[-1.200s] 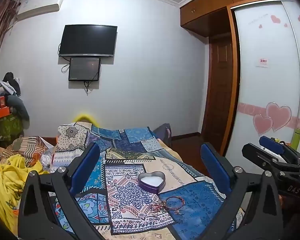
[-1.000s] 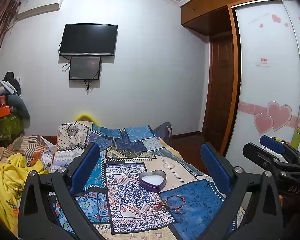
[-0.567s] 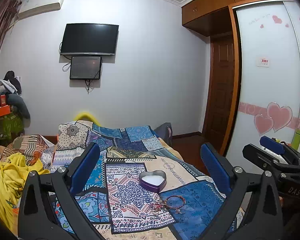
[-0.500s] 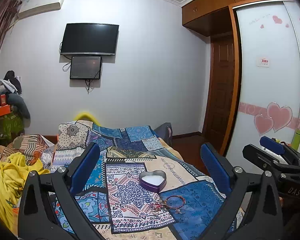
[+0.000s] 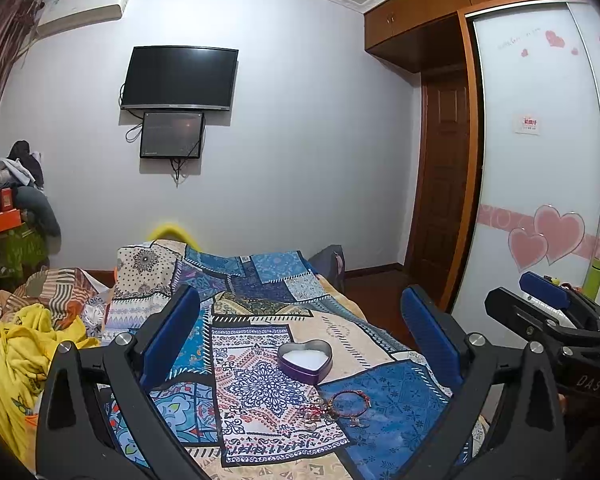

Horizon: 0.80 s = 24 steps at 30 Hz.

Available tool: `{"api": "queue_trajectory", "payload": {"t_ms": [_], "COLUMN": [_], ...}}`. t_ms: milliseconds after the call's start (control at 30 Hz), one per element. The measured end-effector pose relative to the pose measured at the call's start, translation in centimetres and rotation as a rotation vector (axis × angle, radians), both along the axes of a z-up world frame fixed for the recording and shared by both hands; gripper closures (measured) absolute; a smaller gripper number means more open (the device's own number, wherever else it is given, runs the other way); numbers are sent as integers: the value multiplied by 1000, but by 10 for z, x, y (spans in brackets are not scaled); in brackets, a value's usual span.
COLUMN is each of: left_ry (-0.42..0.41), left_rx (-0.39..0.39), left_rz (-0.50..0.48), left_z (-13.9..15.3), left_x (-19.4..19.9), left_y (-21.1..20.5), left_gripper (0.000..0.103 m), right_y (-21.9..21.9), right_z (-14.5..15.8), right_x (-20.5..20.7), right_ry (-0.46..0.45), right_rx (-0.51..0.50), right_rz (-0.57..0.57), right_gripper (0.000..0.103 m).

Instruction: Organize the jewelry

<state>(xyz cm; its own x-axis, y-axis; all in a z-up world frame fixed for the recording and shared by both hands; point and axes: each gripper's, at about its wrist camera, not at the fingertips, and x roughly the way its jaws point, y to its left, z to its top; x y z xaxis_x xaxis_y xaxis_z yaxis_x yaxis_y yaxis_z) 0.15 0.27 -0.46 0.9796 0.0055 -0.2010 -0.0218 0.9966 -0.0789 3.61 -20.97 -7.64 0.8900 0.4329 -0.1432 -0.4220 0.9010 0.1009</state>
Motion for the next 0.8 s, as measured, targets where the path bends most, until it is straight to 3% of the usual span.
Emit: {"api": "queue_trajectory", "payload": {"t_ms": [800], "left_ry": [6], "left_rx": [-6], "left_rz": [2], "left_z": [-3], "left_x": [2], "left_y": [1], "left_gripper": [2], "right_y": [1], "right_z": [0], "right_x": [-1], "right_ry": [2], "right_rx": [0], "right_rz": [2], "right_gripper": [11]}}
